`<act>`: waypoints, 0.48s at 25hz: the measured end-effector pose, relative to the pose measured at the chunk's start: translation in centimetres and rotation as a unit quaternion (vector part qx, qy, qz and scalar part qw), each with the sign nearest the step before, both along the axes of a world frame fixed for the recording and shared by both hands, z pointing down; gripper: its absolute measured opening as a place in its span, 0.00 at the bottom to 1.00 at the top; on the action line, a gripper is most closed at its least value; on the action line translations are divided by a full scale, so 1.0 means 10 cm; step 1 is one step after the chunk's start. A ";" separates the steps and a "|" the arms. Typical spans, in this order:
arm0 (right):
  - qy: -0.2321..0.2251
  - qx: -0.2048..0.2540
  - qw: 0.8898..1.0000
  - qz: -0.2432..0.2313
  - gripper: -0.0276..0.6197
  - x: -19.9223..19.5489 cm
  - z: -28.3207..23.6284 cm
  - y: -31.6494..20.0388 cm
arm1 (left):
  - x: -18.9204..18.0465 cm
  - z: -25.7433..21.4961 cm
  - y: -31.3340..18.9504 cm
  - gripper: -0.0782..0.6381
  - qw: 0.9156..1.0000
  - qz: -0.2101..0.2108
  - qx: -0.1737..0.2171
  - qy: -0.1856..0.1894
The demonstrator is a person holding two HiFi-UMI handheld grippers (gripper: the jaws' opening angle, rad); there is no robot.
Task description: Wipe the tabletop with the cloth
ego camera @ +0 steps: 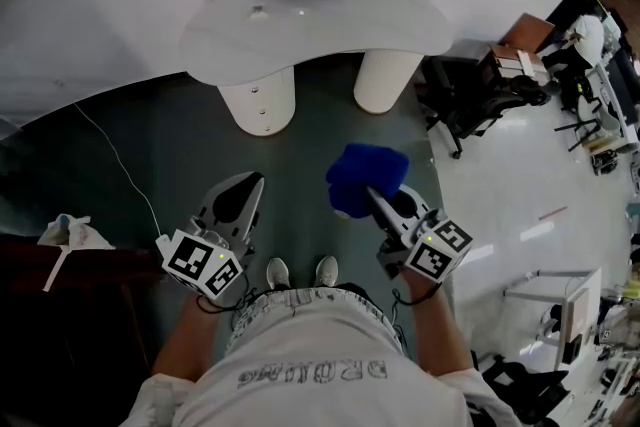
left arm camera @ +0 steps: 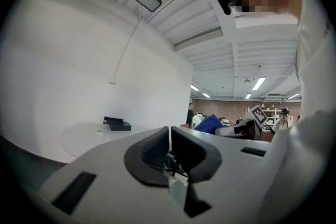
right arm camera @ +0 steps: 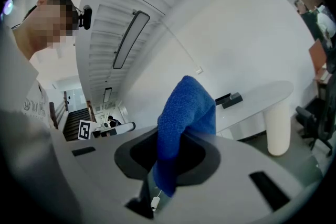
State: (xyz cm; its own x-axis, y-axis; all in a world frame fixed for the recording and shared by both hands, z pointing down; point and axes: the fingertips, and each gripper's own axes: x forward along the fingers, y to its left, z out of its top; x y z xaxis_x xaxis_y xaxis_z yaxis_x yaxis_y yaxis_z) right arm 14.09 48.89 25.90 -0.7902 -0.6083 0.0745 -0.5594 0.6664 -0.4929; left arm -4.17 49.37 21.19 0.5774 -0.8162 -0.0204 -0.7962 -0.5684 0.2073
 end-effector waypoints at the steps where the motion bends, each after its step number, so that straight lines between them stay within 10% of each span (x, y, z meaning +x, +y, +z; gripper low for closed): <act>1: 0.000 -0.001 1.000 -0.001 0.15 0.01 0.01 0.00 | 0.01 0.01 0.01 0.15 1.000 0.001 0.001 0.000; 12: -0.001 -0.001 1.000 -0.015 0.15 0.21 0.03 -0.03 | 0.23 0.03 0.02 0.15 1.000 -0.009 -0.001 -0.004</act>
